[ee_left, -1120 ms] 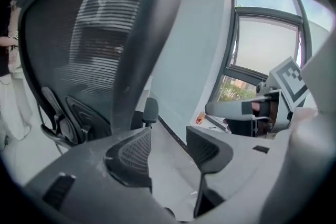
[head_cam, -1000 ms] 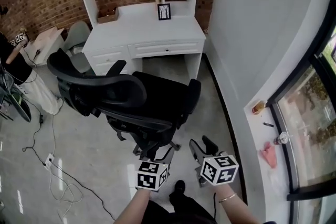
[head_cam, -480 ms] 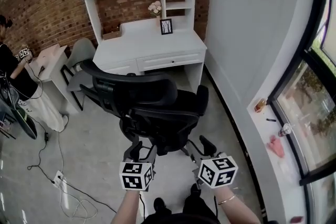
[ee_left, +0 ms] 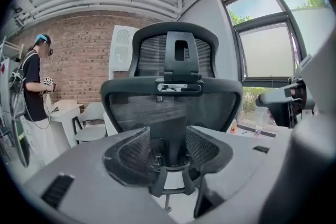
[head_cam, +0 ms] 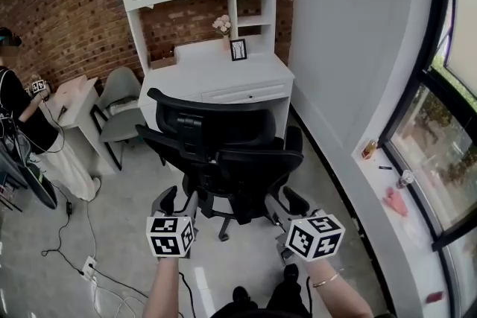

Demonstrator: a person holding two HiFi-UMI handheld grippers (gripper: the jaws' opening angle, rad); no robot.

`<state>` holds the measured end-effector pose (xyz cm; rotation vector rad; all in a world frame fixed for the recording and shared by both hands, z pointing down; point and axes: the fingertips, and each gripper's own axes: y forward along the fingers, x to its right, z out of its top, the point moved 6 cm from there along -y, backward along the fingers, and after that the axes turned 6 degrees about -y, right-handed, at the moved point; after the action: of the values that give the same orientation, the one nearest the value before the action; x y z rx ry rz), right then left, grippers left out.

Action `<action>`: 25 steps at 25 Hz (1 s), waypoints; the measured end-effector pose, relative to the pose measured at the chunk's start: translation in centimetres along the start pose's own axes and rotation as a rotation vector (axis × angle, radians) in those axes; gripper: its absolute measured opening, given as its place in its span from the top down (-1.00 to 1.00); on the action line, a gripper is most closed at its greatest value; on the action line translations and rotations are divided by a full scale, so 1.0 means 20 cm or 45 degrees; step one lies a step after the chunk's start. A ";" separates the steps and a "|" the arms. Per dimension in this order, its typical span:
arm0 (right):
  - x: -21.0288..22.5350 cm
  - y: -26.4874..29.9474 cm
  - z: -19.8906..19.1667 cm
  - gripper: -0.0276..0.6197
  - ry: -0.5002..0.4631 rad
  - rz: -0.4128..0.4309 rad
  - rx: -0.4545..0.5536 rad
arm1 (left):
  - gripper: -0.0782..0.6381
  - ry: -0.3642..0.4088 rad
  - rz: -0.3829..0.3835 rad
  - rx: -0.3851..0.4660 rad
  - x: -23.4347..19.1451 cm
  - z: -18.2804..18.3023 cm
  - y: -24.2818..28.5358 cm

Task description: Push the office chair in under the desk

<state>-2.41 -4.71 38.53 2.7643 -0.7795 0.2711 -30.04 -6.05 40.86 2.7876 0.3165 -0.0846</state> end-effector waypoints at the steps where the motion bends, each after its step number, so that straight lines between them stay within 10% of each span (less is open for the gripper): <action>1: -0.01 0.01 0.03 0.30 -0.008 -0.005 0.010 | 0.22 0.009 -0.003 0.012 -0.03 0.03 0.00; 25: 0.03 0.23 0.25 0.32 -0.044 -0.157 0.051 | 0.28 0.283 -0.312 0.185 0.04 0.54 0.05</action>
<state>-3.83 -10.31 34.85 2.8482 -0.6152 0.2177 -29.21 -10.43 30.92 2.8914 0.7343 0.1513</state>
